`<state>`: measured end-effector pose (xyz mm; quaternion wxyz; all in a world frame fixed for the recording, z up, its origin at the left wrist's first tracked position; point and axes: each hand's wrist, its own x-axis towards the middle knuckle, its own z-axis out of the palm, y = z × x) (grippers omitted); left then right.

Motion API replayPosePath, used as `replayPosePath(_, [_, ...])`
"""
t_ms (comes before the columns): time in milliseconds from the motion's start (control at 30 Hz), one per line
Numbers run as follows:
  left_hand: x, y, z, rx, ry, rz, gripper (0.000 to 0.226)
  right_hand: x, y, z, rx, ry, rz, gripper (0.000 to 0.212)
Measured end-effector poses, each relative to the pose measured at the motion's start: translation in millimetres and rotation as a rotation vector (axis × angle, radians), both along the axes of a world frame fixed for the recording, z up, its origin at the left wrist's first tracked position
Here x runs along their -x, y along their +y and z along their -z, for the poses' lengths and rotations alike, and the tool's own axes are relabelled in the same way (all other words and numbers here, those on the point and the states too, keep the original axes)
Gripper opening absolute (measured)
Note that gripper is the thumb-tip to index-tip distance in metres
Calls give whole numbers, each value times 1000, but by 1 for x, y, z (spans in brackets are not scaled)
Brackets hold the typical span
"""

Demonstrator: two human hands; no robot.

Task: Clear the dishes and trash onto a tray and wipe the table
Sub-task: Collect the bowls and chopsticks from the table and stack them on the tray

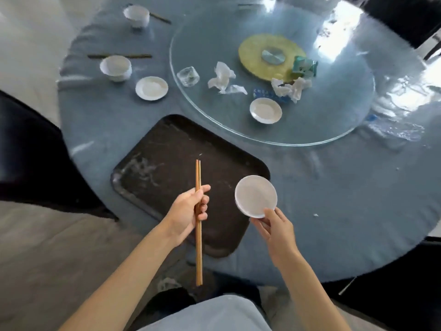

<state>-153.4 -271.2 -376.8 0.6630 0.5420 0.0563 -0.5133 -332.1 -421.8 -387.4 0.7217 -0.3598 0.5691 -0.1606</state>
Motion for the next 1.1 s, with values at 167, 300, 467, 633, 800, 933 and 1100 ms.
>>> replayPosePath(167, [-34,141,-12,21,26,-241,29,-63,99,-5,-28,-30,-137,27])
replayPosePath(300, [-57,228,-22,19,70,-382,28,-114,166,-14,-61,-57,-251,22])
replayPosePath(467, [-81,293,-25,21,75,-541,27,-173,227,-18,-45,-27,-441,24])
replayPosePath(633, [-119,345,-28,24,67,-649,28,-244,278,-12,-19,6,-585,17])
replayPosePath(800, [-210,384,-36,69,-1,-646,29,-334,318,-16,-2,-49,-607,19])
replayPosePath(933, [-300,409,-49,37,-25,-610,29,-413,347,-25,-7,-67,-589,23])
replayPosePath(1100, [-406,436,-60,31,-23,-502,31,-503,381,-39,-37,-91,-539,18])
